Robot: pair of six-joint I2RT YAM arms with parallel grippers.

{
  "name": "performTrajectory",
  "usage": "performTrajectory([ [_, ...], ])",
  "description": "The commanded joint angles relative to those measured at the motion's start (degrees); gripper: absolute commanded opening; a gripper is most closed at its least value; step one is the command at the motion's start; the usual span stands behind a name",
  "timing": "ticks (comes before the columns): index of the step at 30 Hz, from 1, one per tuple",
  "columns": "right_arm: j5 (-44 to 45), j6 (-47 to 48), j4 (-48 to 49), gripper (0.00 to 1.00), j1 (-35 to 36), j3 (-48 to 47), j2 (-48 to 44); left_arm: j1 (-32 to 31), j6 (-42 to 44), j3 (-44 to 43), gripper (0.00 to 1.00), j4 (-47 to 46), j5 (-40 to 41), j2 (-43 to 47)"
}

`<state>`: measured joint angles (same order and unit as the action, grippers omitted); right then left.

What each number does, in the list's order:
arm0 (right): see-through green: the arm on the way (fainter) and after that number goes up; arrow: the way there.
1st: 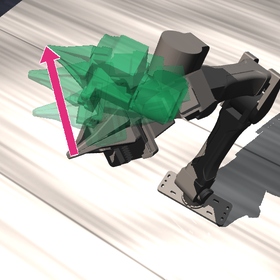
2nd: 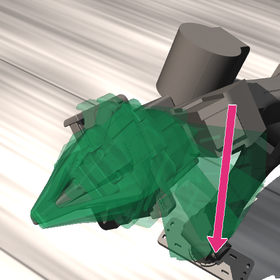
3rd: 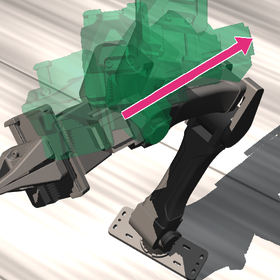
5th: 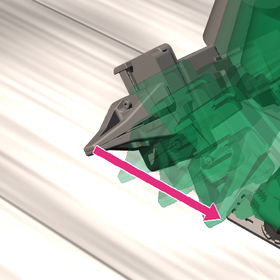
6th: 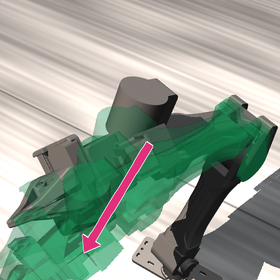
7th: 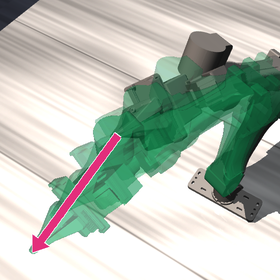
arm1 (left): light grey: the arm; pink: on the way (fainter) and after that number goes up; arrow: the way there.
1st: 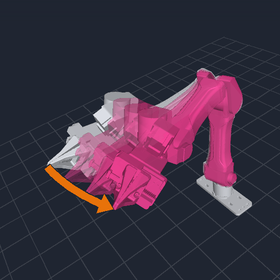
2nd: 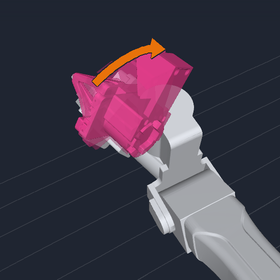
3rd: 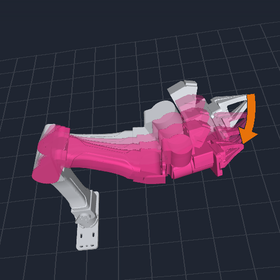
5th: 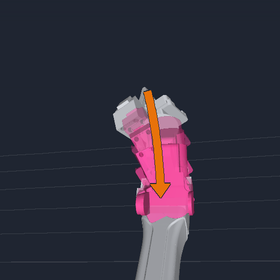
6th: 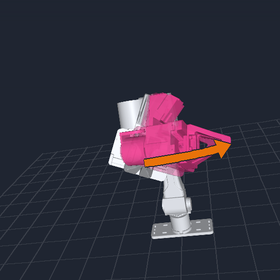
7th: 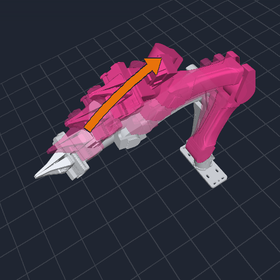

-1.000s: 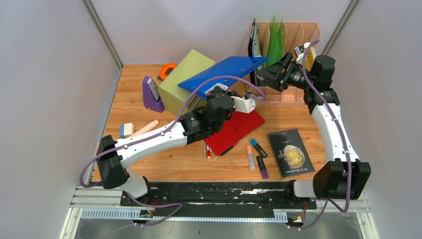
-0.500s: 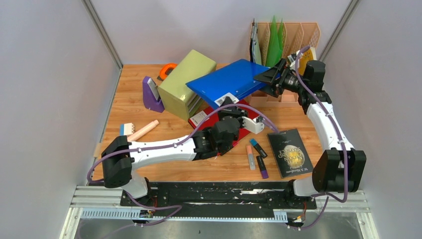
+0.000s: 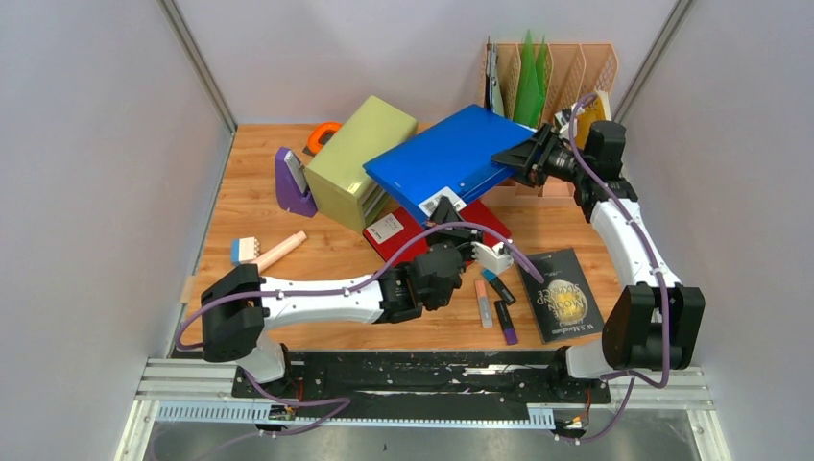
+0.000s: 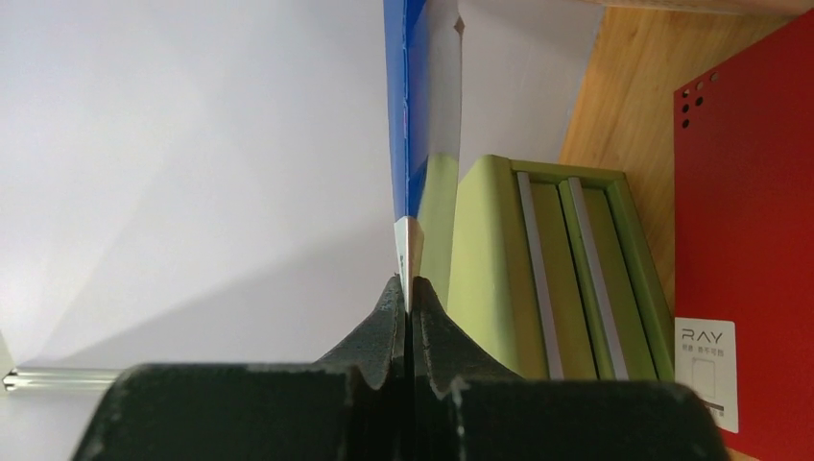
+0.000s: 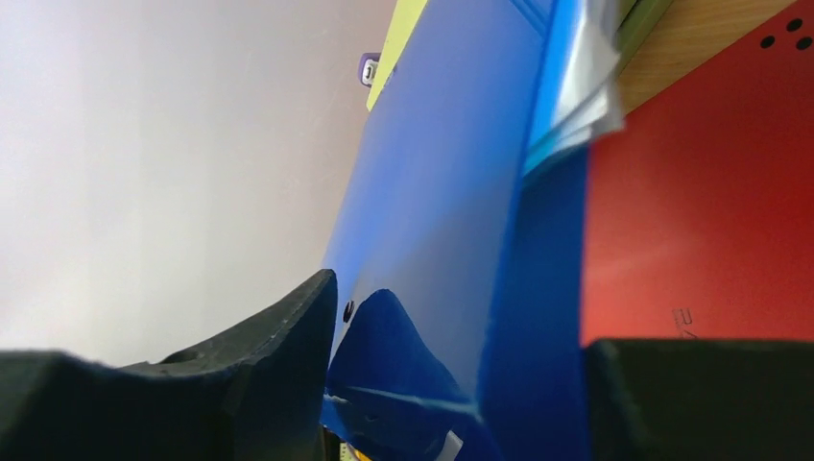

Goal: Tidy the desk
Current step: Pick up the folder from the center of the board.

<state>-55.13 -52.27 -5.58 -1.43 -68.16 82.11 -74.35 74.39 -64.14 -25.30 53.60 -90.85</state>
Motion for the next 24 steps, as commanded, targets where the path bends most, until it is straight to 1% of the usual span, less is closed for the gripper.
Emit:
performTrajectory([
  [1, -0.1, -1.3, 4.3, 0.38, -0.9, 0.6, -1.6, -1.8, 1.9, 0.3, 0.00, -5.6, -2.0, -0.2],
  [4, 0.0, -2.3, 5.0, 0.25, -1.8, 1.4, -2.6, -2.4, 1.8, 0.6, 0.00, -5.2, -1.9, -0.4],
  [8, -0.3, -2.8, 5.1, 0.03, -2.6, 1.7, -3.6, -3.7, 1.5, 1.1, 0.00, -4.4, -1.5, -1.2],
  [9, -0.4, -2.8, 5.1, 0.00, -2.8, 1.7, -3.8, -3.9, 1.4, 1.2, 0.04, -4.2, -1.5, -1.3],
  [10, -0.5, -2.8, 5.1, 0.00, -2.9, 1.7, -4.1, -4.4, 1.3, 1.2, 0.07, -3.8, -1.4, -1.5],
  [11, -0.8, -2.8, 5.1, 0.00, -3.1, 1.8, -4.4, -4.6, 1.1, 1.2, 0.15, -3.3, -1.4, -1.5],
  [12, -1.1, -2.7, 6.4, 0.00, -3.2, 1.7, -4.7, -4.7, 0.8, 1.2, 0.26, -3.0, -1.4, -1.5],
  [13, -1.2, -2.5, 6.8, 0.00, -3.4, 1.7, -5.0, -4.8, 0.5, 1.1, 0.32, -2.6, -1.3, -1.4],
  [14, -1.5, -2.1, 6.8, 0.00, -3.6, 1.4, -5.4, -4.8, 0.4, 1.0, 0.45, -2.4, -1.2, -1.1],
  [15, -1.7, -1.7, 6.8, 0.00, -3.8, 1.0, -5.7, -4.8, -0.1, 0.9, 0.50, -1.8, -1.2, -1.0],
  [16, -1.9, -1.3, 6.8, 0.00, -4.1, 0.6, -6.1, -4.8, -0.7, 0.6, 0.58, -1.5, -1.2, -0.8],
  [19, -2.6, 0.5, 6.1, 0.00, -5.3, -1.5, -6.7, -4.8, -2.2, -0.1, 0.72, 0.9, -1.2, -0.1],
  [20, -2.9, 1.0, 5.9, 0.00, -5.9, -2.4, -6.8, -4.8, -2.5, -0.1, 0.80, 1.1, -1.2, 0.2],
  [21, -3.2, 1.7, 5.8, 0.00, -6.5, -3.3, -7.0, -4.8, -2.6, 0.0, 0.84, 1.2, -1.2, 0.4],
  [22, -3.5, 2.5, 4.5, 0.00, -6.9, -4.3, -7.2, -4.8, -2.7, 0.0, 0.90, 1.3, -1.3, 0.8],
  [24, -3.9, 4.5, 2.6, 0.00, -7.7, -6.4, -7.7, -4.8, -3.0, 0.2, 0.96, 1.5, -1.3, 1.4],
])
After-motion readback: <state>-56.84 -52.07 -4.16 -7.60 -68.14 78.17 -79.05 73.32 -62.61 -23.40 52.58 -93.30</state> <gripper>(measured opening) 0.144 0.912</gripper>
